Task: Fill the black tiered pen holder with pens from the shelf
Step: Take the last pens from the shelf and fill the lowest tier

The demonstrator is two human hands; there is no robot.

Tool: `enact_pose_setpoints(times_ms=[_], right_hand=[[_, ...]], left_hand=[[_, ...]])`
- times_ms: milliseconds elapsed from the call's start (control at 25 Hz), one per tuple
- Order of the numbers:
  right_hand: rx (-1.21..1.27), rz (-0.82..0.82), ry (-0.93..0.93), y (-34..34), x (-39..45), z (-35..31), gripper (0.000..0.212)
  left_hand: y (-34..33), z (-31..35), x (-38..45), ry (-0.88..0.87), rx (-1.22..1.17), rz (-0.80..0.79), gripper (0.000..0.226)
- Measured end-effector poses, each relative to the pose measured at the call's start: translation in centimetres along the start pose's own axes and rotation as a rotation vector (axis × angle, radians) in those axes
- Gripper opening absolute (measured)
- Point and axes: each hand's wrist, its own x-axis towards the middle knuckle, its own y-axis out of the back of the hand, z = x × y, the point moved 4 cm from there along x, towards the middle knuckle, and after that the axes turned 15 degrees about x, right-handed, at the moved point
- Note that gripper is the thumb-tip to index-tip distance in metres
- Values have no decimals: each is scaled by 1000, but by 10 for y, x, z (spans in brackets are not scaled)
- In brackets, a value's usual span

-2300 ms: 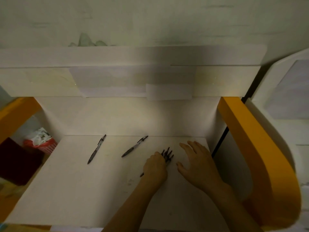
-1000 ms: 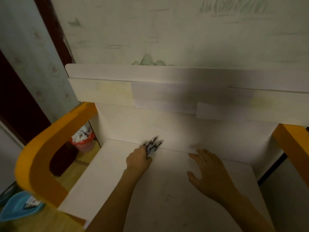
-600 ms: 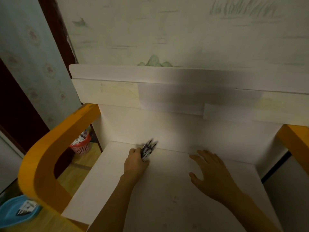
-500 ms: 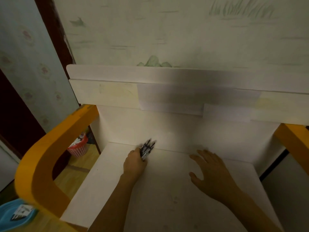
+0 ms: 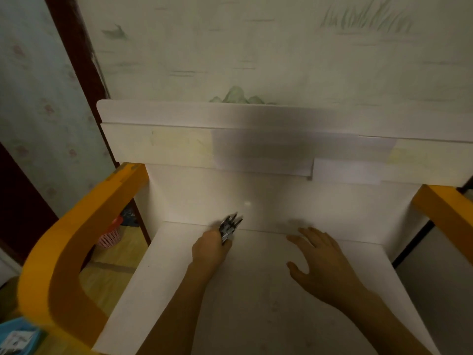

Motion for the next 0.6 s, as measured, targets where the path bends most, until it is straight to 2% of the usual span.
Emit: enact_pose_setpoints(times_ms=[160, 360, 600], right_hand=[[1, 8, -16, -2, -3, -9, 61], [-2, 34, -35, -3, -9, -22, 61], [9, 52, -87, 0, -23, -30, 61]], left_hand=[[5, 2, -1, -72, -55, 26, 50], [10, -3, -8, -86, -108, -8, 30], [19, 1, -19, -160, -306, -19, 43]])
